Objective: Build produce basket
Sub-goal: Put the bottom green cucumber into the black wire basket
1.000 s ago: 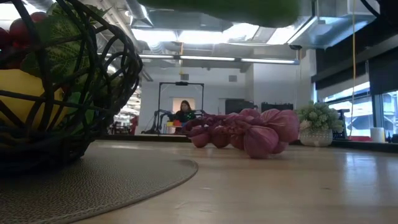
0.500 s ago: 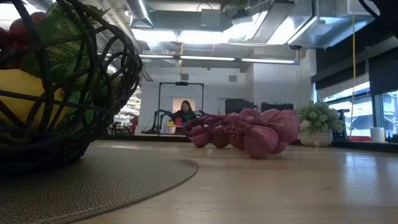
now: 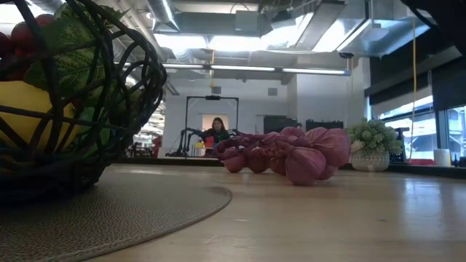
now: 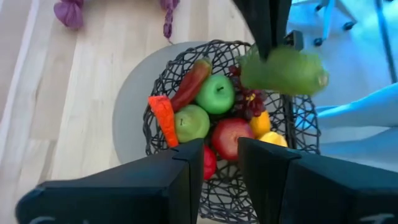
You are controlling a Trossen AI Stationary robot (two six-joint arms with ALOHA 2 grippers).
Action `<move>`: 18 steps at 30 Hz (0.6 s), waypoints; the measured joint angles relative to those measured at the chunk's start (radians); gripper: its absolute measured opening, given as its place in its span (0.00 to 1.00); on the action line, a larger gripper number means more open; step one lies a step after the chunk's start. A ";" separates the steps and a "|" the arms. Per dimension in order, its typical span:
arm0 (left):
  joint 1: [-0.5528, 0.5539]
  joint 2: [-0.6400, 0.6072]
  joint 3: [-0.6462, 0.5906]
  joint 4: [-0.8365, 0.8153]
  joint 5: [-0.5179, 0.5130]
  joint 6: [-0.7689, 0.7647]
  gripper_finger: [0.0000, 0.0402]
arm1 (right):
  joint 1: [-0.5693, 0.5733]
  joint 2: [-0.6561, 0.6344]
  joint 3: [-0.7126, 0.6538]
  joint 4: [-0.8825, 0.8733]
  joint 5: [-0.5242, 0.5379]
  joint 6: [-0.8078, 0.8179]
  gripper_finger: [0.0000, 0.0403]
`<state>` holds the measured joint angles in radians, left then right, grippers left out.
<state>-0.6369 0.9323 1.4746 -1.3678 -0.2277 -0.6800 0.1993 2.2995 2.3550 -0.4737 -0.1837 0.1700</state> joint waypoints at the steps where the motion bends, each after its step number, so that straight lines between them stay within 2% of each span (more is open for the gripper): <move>1: 0.000 -0.011 0.000 0.000 0.000 0.000 0.22 | 0.000 0.015 0.000 0.036 -0.001 -0.008 0.01; 11: 0.000 -0.070 0.000 0.001 -0.036 0.000 0.22 | -0.003 0.165 0.000 0.479 0.000 -0.073 0.00; 18: 0.000 -0.069 0.000 0.000 -0.036 0.001 0.22 | -0.020 0.233 0.000 0.503 0.005 -0.021 0.00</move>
<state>-0.6365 0.8635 1.4750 -1.3674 -0.2638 -0.6792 0.1796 2.5323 2.3550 0.0296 -0.1786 0.1493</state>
